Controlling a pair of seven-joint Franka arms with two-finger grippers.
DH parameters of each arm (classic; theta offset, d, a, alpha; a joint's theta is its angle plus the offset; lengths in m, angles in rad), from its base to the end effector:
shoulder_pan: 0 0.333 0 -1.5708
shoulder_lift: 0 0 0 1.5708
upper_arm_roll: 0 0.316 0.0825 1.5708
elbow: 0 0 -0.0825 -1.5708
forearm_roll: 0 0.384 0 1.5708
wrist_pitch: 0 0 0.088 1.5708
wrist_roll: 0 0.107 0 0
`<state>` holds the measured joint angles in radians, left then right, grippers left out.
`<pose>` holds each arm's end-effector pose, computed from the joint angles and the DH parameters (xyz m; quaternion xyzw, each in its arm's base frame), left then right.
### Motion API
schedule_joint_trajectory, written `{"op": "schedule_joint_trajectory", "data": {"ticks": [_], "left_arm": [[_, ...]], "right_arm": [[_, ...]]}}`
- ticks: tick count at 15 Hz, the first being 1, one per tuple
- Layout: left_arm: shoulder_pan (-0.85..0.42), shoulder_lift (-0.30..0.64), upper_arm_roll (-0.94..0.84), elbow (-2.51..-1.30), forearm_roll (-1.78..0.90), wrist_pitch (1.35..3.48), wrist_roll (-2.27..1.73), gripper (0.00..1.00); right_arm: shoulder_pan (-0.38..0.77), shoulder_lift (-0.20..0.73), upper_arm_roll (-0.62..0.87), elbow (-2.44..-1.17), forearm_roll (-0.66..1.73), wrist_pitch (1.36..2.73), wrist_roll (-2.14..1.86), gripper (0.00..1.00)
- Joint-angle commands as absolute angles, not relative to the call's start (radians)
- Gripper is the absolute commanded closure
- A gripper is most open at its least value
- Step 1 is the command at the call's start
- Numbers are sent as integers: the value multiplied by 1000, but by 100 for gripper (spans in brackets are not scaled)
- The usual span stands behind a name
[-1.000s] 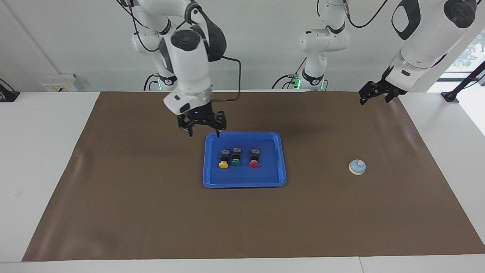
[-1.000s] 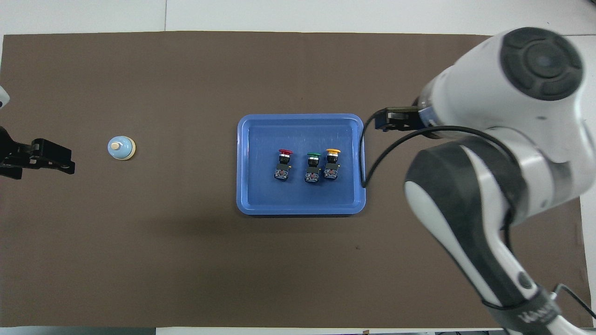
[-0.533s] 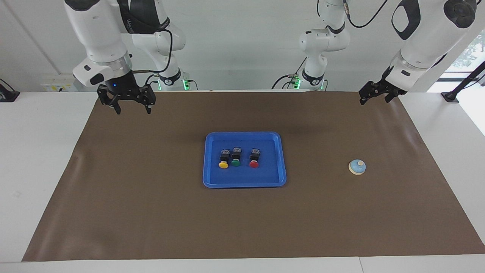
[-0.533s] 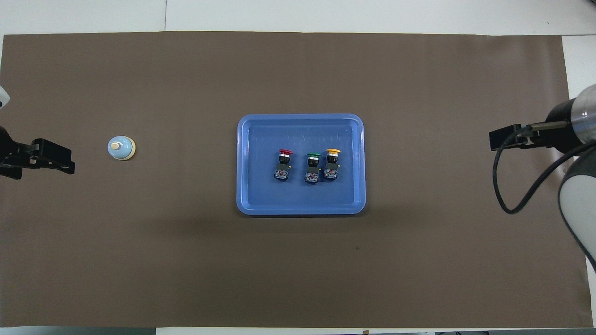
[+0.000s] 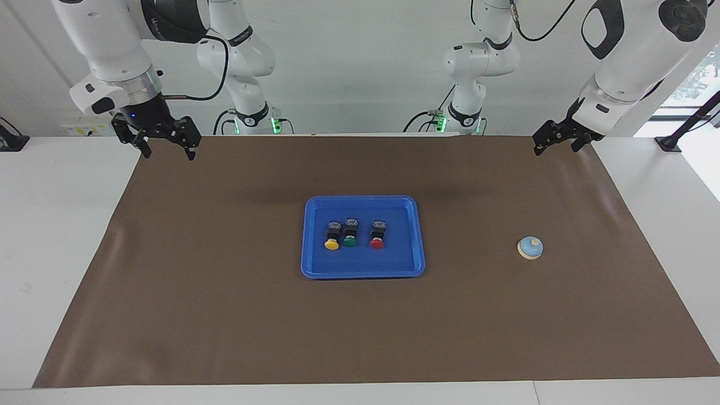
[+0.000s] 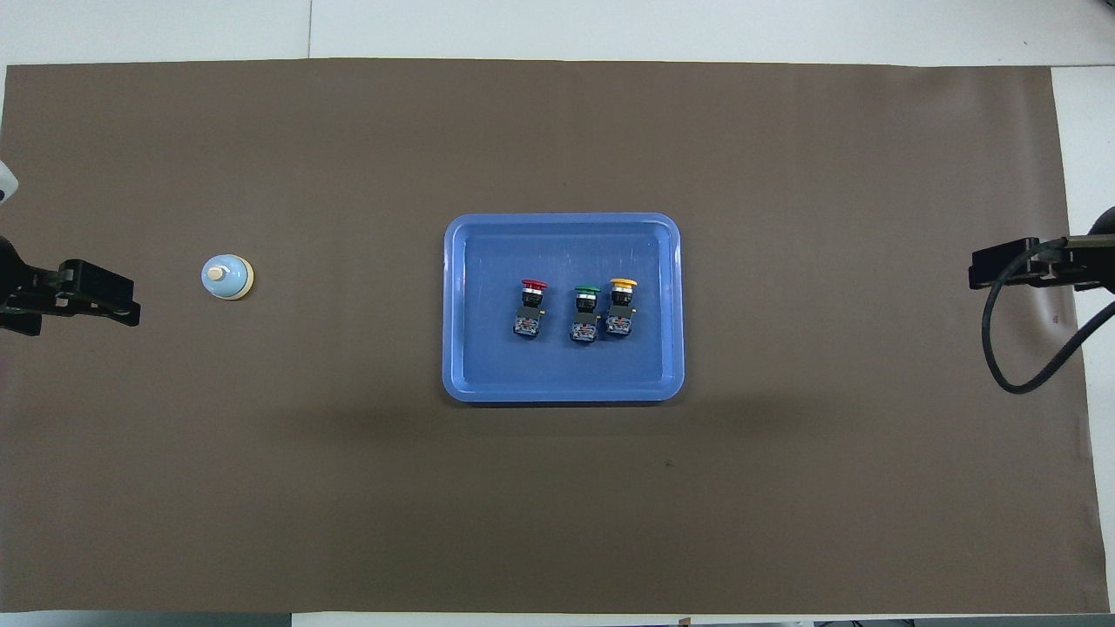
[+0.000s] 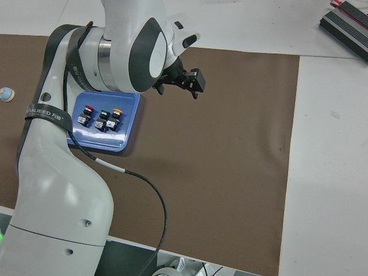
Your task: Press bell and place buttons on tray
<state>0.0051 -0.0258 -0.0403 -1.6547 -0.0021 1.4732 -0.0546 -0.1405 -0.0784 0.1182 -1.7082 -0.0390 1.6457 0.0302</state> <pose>0.5325 -0.0193 0.5917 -0.9969 -0.0097 0.0777 0.0030 0.5354 -0.0135 0.6084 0.9994 -0.0251 0.0078 0.0240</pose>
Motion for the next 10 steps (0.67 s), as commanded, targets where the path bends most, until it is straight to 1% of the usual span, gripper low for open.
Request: {"op": "schedule_joint_trajectory", "data": {"ticks": [1,5,10], "left_arm": [[0,-41,-37,-1660,11,1462,-63,0],[0,-41,-37,-1660,11,1462,-64,0],[0,-41,-37,-1660,11,1462,-63,0]], "right_arm": [[-155,-26,132,-1623,-18,1597,11,0],[-156,-48,130,-1667,-20,1595,15,0],[-155,-48,130,-1667,-20,1595,17,0]]}}
